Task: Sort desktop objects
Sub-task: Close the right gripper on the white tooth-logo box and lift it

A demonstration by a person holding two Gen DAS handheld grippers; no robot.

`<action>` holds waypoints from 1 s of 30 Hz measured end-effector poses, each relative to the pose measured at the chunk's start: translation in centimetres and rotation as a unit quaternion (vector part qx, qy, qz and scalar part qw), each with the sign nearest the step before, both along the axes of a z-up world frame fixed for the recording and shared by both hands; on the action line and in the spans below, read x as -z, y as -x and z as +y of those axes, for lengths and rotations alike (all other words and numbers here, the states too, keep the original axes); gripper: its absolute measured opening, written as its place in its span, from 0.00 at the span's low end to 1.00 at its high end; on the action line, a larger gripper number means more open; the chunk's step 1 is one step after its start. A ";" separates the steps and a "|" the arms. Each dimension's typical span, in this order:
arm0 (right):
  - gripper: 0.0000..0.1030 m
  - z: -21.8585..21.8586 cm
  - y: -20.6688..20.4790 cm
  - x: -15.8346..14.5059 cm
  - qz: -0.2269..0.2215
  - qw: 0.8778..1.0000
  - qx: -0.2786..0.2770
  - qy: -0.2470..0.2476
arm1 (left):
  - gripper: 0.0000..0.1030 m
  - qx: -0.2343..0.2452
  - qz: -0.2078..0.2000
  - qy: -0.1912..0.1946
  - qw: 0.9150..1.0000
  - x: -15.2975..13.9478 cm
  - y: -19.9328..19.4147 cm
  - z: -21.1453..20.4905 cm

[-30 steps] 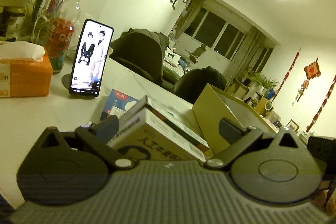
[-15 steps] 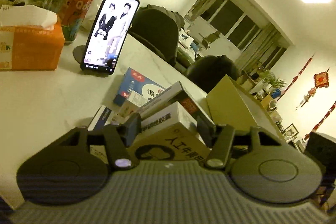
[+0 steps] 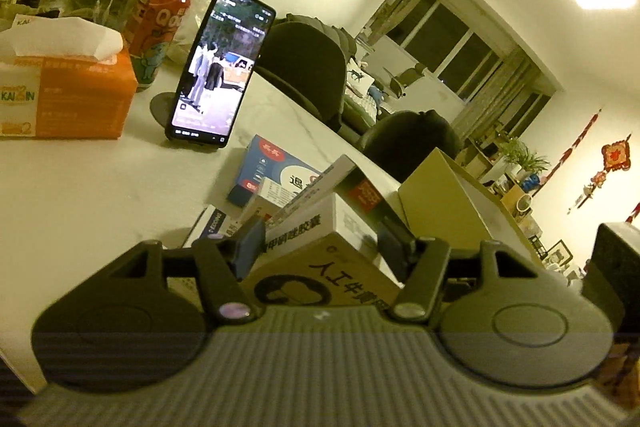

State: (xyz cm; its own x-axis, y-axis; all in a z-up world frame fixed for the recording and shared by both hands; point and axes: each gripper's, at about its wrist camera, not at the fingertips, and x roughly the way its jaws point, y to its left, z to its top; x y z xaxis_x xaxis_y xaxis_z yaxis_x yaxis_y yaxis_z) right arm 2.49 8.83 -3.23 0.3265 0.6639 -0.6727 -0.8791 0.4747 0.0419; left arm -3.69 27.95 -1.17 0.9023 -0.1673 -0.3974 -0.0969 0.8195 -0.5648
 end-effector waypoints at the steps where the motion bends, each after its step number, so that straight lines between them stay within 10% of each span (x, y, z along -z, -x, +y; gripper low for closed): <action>1: 0.52 0.1 0.2 -0.1 -0.003 1.000 -0.003 0.007 | 0.60 -0.001 0.000 0.000 1.000 0.0 0.0 0.0; 30: 0.45 3.3 2.7 -0.1 0.009 0.997 -0.055 0.053 | 0.67 -0.018 -0.004 -0.007 1.000 -0.6 0.1 -1.1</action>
State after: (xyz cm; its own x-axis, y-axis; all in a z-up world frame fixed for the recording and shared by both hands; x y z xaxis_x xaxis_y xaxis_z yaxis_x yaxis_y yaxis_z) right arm -0.25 12.16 -3.08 0.2425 0.6203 -0.7459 -0.9256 0.3782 0.0136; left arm -3.81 26.85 -0.56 0.9105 -0.1295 -0.3927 -0.1221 0.8232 -0.5545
